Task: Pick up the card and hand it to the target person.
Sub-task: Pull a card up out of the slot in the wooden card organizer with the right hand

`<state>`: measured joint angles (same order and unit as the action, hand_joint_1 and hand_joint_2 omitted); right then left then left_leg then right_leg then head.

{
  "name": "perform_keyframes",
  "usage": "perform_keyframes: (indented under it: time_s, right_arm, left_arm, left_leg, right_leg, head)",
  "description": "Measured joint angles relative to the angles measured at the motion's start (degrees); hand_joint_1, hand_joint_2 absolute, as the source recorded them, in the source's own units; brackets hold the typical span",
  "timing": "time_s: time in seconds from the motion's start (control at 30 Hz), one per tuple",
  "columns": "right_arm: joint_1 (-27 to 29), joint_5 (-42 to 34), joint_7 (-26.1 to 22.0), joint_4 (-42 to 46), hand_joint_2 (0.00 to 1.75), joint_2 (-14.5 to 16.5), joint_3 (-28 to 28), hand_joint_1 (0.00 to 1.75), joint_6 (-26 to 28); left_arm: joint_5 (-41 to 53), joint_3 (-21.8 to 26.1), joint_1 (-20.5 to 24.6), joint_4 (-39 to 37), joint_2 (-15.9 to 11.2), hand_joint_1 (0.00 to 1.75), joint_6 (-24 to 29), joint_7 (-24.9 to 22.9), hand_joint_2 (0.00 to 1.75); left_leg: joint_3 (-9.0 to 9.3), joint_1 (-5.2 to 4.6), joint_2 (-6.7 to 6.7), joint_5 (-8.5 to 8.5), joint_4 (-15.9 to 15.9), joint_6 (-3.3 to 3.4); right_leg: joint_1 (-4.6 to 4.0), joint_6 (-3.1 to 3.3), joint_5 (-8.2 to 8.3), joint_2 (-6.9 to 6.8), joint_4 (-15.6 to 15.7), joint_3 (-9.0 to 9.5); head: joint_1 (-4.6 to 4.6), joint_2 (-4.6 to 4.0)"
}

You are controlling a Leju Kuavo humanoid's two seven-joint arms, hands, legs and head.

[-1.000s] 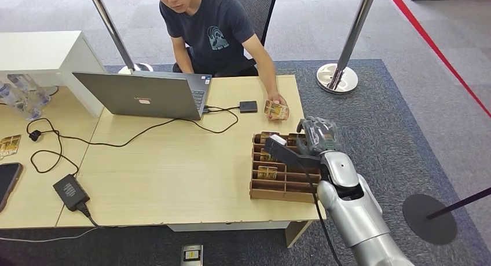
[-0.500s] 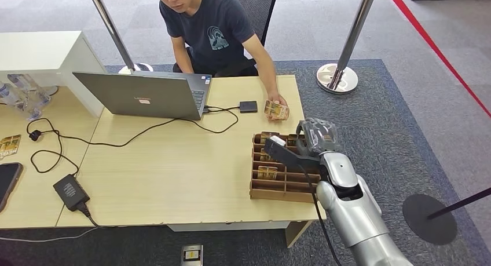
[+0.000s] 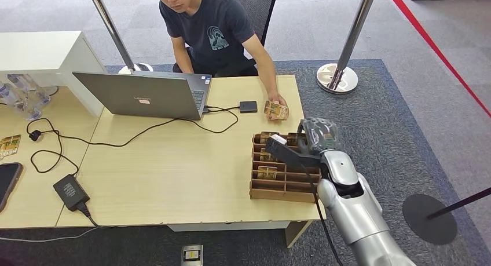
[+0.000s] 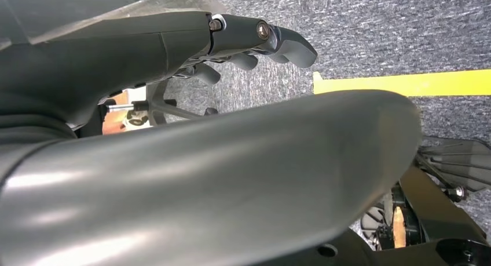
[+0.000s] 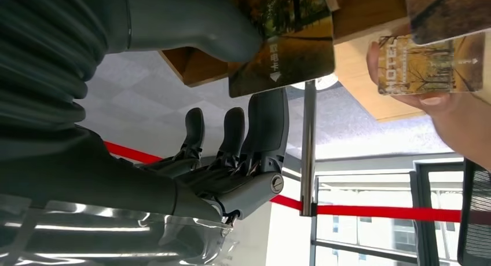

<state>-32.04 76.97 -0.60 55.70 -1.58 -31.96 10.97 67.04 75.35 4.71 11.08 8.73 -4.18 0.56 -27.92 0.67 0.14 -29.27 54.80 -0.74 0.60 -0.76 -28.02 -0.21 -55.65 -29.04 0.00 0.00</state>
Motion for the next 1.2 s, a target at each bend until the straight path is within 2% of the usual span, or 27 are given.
perform_keyframes:
  time_s: [0.43,1.2]
  right_arm:
    - [2.3,-0.3,-0.3,0.2,1.75,-0.1,0.1,1.15,1.2]
    - [3.2,-1.0,-1.5,0.5,1.75,-1.0,0.2,1.25,1.7]
  left_arm:
    - [0.4,-0.4,0.0,0.0,-0.3,0.00,-0.1,0.0,0.00]
    - [0.5,-0.3,-0.2,0.0,-0.4,0.00,0.3,-0.1,0.00]
  left_leg:
    - [0.07,0.02,-0.11,0.02,0.0,-0.01]
    - [0.11,0.03,-0.15,0.02,0.0,-0.02]
  right_leg:
    - [-0.02,0.00,-0.02,-0.11,0.1,0.10]
    - [-0.02,0.01,-0.02,-0.16,0.1,0.15]
  head:
    - [0.00,0.00]
    - [0.00,0.00]
